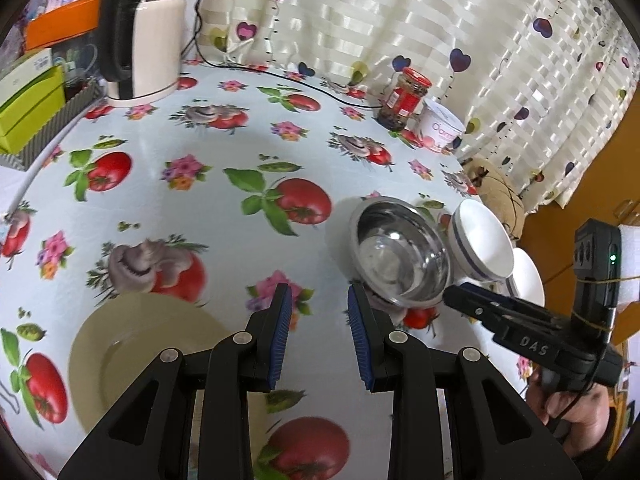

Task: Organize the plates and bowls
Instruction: 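Release the plate stack and move both grippers toward the steel bowl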

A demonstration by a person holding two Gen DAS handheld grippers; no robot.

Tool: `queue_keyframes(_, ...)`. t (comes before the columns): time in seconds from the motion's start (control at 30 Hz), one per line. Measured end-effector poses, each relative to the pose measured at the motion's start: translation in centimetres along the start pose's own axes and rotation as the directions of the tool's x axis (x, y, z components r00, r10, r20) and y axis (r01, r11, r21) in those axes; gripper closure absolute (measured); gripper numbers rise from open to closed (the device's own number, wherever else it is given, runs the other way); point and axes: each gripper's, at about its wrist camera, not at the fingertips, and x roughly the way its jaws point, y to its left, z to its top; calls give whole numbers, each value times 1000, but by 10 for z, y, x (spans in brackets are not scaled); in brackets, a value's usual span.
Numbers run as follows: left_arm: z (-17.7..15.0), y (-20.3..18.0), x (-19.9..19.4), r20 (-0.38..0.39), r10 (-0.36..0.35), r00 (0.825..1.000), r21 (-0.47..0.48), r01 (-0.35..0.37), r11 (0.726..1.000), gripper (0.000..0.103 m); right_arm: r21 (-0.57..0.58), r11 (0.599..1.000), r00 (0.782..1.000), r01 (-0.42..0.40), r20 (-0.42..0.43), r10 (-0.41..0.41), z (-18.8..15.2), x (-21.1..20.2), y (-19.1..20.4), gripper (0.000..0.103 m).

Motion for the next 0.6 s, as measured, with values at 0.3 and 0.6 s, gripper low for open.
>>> queue_keyframes(0.3, 13, -13, 30, -31, -36, 999, -19, 35, 999, 74, 56, 998, 1000, 8, -4, -8, 8, 11, -19, 74)
queue_keyframes(0.6, 20, -19, 60, -61, -33, 998, -35, 31, 999, 74, 83, 996, 1000, 16, -13, -15, 14, 23, -30, 75)
